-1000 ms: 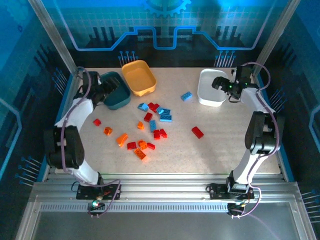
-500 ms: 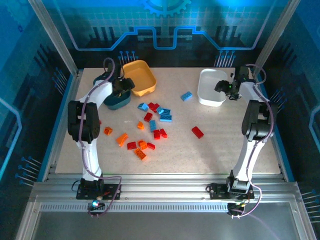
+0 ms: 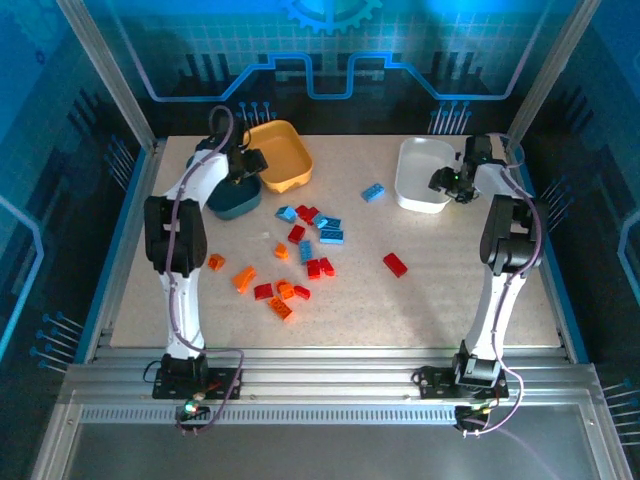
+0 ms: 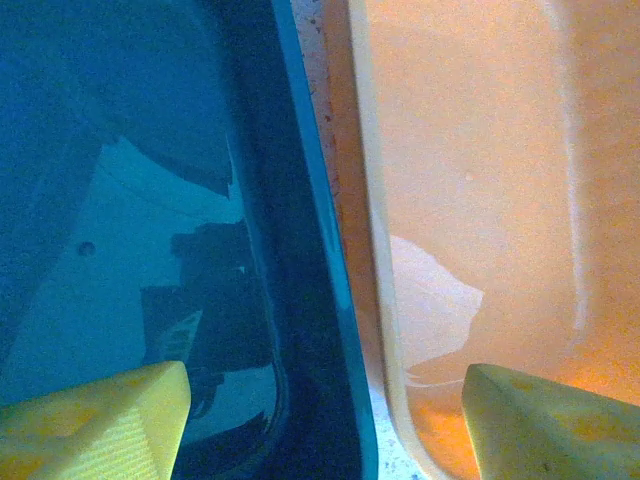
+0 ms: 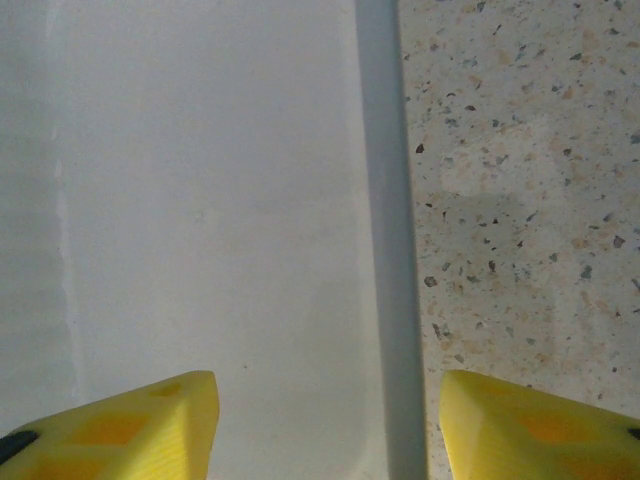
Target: Sort the legos into containers by color
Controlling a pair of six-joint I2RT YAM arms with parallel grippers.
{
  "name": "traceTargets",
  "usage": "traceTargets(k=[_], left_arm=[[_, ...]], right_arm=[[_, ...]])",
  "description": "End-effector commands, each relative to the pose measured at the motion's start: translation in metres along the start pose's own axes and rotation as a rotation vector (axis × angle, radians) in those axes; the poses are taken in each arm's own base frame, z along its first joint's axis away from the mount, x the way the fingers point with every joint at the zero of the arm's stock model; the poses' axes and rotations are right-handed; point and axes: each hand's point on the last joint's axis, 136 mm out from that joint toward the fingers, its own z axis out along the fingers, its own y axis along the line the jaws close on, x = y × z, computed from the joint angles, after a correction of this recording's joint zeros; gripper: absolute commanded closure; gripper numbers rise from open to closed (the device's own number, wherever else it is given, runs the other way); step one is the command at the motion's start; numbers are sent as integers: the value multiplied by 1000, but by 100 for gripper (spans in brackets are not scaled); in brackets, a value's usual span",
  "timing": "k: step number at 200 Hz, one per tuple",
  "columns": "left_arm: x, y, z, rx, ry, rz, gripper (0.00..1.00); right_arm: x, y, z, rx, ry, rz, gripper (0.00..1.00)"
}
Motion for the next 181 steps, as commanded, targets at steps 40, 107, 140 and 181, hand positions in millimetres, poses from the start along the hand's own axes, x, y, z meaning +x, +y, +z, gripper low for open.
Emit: traceTargets(k=[40,107,140,181], left_arm=[[4,4,25,-79,43,73,30],[1,-12,44,-71,38,156,52],[2,-14,45,-60,37,202,66],[0,-25,40,-24,27,257,78]], right_arm=[[5,5,3,2,23,-25,48],[11,-5,11,47,47,-37,66],[11,-5,15,58,53,-44,77],[-3,11,14,41,13,-72,100]])
